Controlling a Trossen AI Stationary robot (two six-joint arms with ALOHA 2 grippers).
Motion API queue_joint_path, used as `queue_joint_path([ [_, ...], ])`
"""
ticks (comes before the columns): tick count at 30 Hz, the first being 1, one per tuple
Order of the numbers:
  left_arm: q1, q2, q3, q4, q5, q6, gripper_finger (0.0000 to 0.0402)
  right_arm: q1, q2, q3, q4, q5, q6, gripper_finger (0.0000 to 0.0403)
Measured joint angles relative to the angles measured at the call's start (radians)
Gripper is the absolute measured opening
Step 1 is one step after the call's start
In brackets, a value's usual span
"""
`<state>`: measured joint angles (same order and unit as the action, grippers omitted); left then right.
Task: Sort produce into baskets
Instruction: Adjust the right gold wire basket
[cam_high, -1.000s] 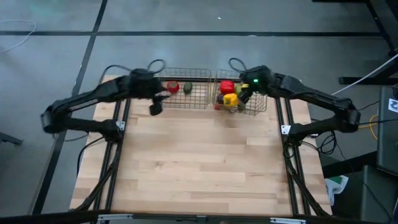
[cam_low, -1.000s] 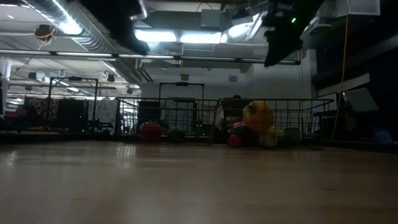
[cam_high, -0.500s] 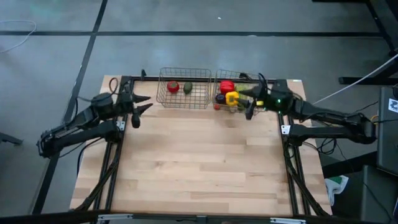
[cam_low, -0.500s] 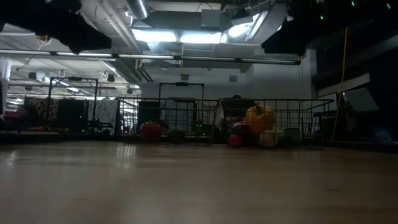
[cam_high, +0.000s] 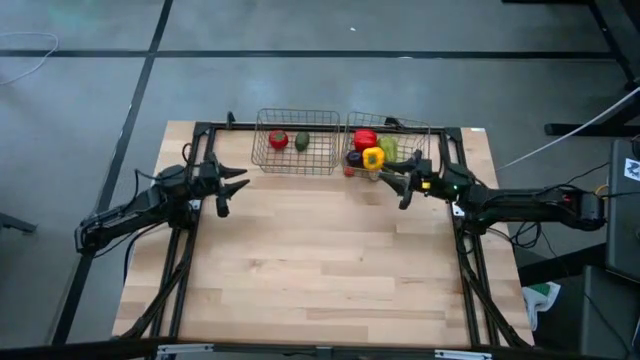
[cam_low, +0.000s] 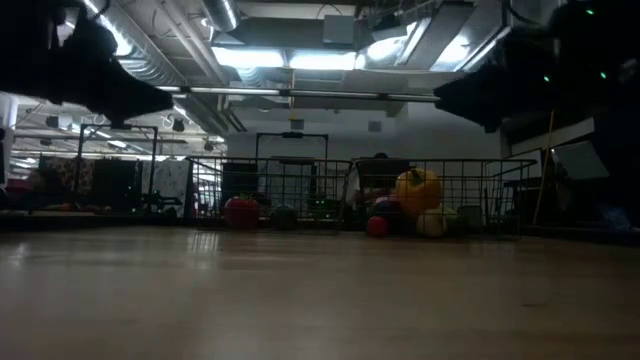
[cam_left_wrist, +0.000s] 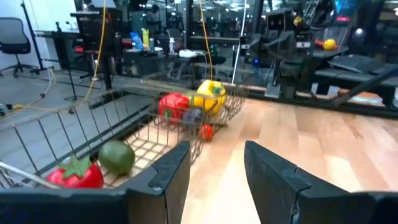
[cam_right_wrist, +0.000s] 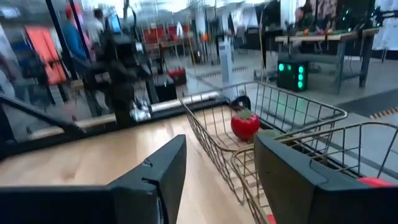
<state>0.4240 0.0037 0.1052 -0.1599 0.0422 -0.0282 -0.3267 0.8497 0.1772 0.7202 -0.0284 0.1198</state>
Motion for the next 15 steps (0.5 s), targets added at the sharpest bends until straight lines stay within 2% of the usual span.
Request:
queue_joint_path([
  [3, -0.001, 0.001, -0.05, 0.064, 0.0, 0.001, 0.0148, 0.0, 0.0, -0.065, 0.093, 0.0, 0.016, 0.0186],
  [8, -0.001, 0.0, -0.098, 0.184, 0.002, 0.012, 0.0148, 0.0, 0.0, -0.115, 0.094, 0.001, 0.038, 0.0186],
  [15, -0.001, 0.0, -0.097, 0.18, 0.002, 0.054, 0.0148, 0.009, 0.001, -0.165, 0.09, -0.007, 0.059, 0.0186],
])
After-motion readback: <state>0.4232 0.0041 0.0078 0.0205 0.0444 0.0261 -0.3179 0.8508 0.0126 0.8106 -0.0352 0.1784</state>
